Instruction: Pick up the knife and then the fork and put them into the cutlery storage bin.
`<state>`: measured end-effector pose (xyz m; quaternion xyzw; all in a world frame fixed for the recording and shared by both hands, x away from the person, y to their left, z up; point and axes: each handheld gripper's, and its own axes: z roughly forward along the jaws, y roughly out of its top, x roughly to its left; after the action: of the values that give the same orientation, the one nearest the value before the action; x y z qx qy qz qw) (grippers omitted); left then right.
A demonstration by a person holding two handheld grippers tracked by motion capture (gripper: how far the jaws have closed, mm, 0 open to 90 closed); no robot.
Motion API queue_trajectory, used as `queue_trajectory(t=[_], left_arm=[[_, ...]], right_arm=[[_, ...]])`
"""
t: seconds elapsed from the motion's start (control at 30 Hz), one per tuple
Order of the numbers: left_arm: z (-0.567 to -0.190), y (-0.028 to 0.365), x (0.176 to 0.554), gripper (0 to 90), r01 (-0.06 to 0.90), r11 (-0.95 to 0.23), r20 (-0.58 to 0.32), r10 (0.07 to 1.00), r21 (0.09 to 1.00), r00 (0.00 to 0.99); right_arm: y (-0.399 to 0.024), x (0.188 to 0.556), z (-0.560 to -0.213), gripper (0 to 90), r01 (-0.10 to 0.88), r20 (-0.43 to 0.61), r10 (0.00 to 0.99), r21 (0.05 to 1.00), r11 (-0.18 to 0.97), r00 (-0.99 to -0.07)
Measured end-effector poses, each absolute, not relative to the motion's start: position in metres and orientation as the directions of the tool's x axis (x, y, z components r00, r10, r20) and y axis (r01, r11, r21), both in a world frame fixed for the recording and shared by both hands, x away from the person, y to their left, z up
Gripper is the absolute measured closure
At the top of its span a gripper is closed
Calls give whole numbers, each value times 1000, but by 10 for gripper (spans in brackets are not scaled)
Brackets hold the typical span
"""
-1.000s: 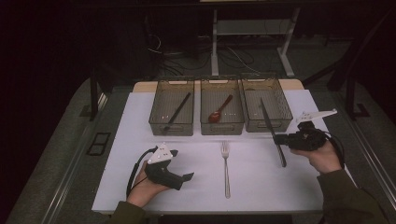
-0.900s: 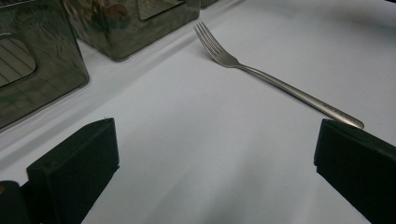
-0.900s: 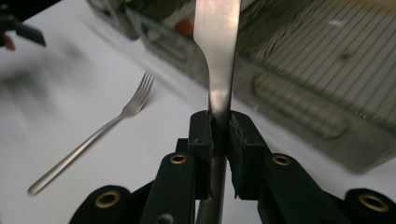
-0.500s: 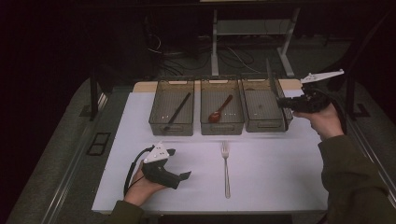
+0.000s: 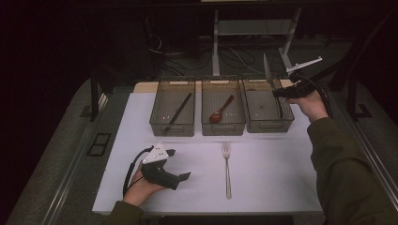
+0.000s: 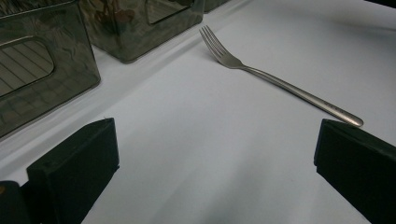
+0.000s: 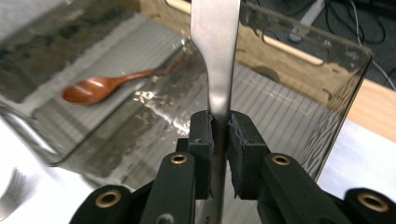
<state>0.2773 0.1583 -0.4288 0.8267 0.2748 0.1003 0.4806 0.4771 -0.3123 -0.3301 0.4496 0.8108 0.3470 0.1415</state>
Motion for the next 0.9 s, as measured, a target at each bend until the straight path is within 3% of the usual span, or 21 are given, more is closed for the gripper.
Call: queue_trajectory(t=[0.3, 0.53, 0.7, 0.9], left_arm=[[-430, 157, 277, 0, 360, -388, -101, 548, 848, 831], [-430, 157, 277, 0, 359, -388, -101, 547, 849, 831], [-430, 158, 277, 0, 358, -387, -100, 548, 850, 830], [-429, 157, 277, 0, 359, -386, -102, 548, 850, 830]], right_arm=[[-312, 493, -354, 793, 693, 31, 844, 586, 419, -536], [-316, 498, -374, 780, 773, 79, 855, 477, 419, -512], [-321, 494, -372, 519, 771, 91, 877, 526, 360, -472], [-323, 476, -357, 472, 719, 117, 857, 608, 337, -501]])
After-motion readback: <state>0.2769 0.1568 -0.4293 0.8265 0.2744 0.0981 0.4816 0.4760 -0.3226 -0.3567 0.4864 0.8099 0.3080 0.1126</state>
